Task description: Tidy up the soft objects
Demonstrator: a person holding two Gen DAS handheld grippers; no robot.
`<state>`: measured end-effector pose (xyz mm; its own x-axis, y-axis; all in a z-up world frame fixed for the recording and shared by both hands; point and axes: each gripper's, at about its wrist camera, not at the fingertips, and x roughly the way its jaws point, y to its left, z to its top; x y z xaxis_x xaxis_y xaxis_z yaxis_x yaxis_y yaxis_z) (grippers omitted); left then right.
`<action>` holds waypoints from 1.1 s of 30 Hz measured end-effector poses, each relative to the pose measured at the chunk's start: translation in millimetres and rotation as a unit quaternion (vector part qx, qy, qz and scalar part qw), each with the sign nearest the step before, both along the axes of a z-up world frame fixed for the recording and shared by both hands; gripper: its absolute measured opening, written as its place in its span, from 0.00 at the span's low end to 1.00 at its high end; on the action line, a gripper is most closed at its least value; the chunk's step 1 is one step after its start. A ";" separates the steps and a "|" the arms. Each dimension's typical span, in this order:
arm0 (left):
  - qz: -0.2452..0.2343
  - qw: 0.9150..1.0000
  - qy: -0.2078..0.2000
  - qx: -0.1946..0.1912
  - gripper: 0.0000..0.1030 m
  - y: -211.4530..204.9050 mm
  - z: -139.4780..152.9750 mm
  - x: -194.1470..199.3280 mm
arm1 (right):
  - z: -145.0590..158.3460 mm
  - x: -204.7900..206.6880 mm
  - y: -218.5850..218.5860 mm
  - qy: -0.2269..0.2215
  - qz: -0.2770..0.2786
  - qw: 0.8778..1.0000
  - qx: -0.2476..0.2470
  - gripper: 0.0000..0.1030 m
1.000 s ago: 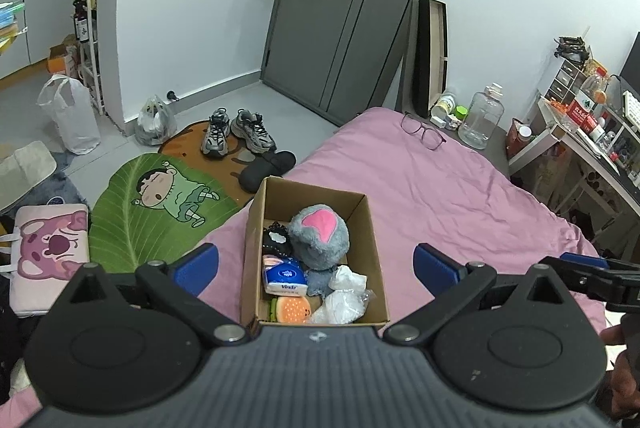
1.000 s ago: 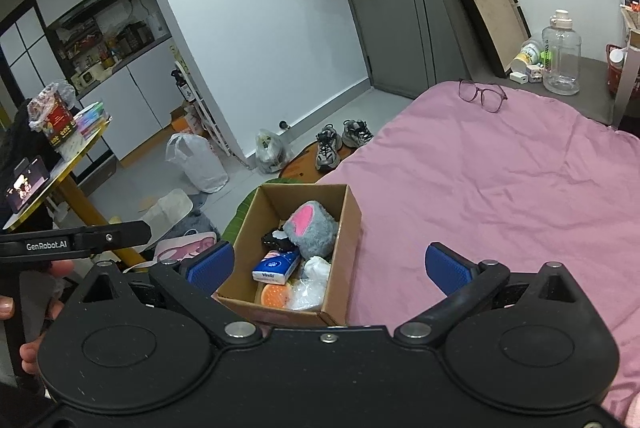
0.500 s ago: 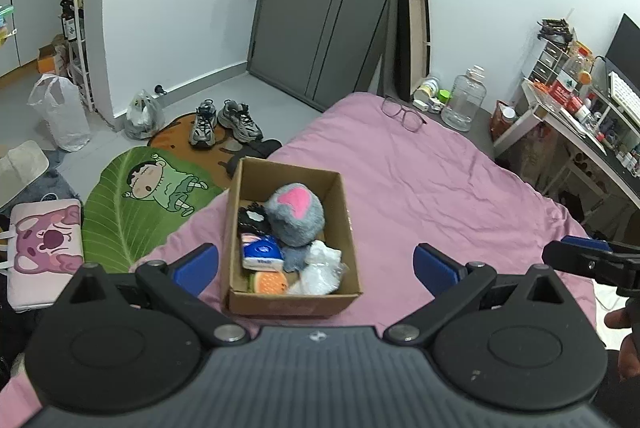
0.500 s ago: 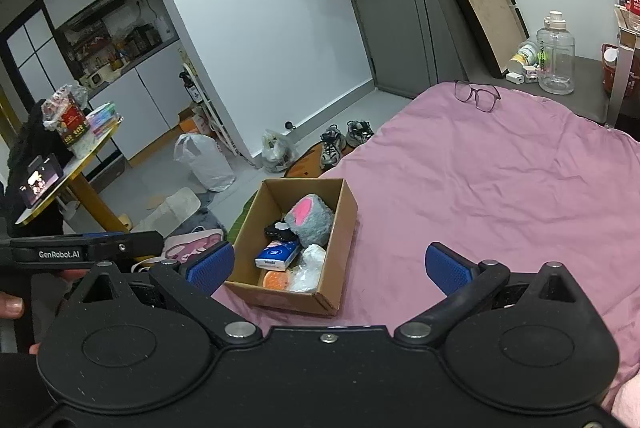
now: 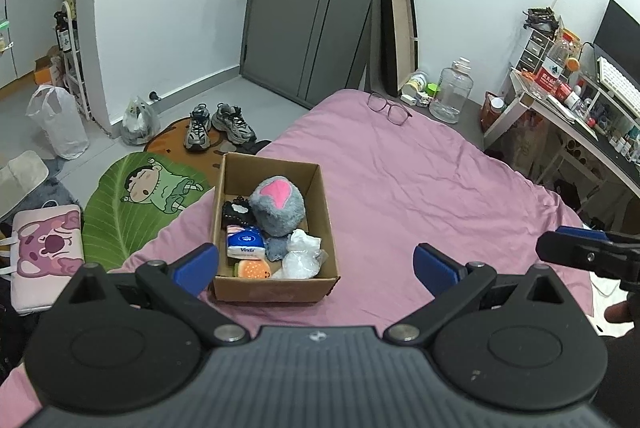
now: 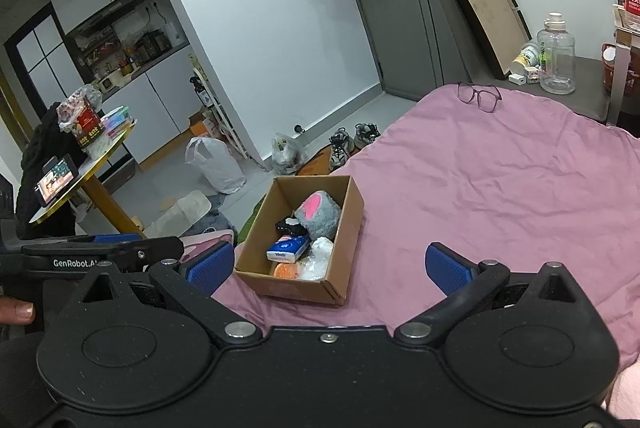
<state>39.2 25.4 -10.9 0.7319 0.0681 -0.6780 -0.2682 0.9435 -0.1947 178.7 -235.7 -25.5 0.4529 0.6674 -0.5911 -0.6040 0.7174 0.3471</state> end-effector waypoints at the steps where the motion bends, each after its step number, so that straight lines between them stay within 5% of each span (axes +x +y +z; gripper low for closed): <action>1: 0.001 1.000 0.000 -0.002 1.00 -0.7 -0.1 -0.3 | 0.1 -0.8 -1.0 -0.001 -0.001 1.000 -0.002 1.00; 33: -0.010 1.000 -0.006 0.000 1.00 -19.7 4.8 -17.2 | 2.6 -15.0 -23.8 -0.012 -0.018 1.000 -0.020 1.00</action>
<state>22.0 5.7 -6.1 0.7412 0.0526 -0.6692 -0.2466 0.9486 -0.1986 163.7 -259.4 -22.9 0.4903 0.6258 -0.6066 -0.5850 0.7523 0.3032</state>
